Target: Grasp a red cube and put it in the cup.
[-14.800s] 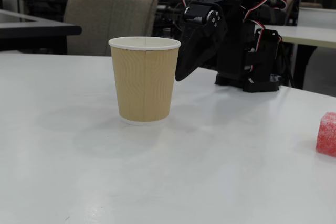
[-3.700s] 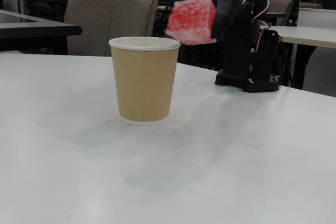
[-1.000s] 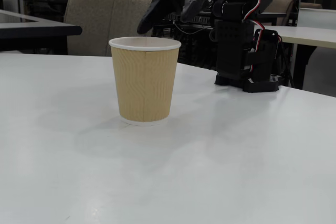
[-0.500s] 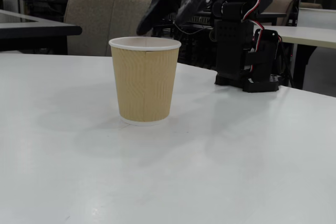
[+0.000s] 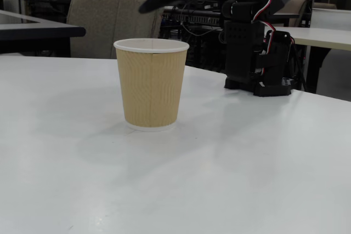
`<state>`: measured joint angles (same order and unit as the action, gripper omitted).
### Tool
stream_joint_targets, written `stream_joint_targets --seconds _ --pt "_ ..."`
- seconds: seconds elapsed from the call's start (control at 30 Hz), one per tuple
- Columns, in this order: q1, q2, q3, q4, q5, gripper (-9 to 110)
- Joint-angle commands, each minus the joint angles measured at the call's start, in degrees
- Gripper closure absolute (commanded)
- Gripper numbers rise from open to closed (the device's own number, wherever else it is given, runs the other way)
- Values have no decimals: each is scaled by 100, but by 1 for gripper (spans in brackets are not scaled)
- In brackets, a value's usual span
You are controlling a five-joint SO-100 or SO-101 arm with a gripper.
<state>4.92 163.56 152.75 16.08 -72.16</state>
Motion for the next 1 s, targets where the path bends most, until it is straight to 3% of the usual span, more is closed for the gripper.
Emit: stream_joint_targets --seconds 0.0,0.37,0.97 --pt "-70 510 79 105 290 83" --pt "-501 826 299 923 853 92" --pt "-211 712 149 615 1134 94"
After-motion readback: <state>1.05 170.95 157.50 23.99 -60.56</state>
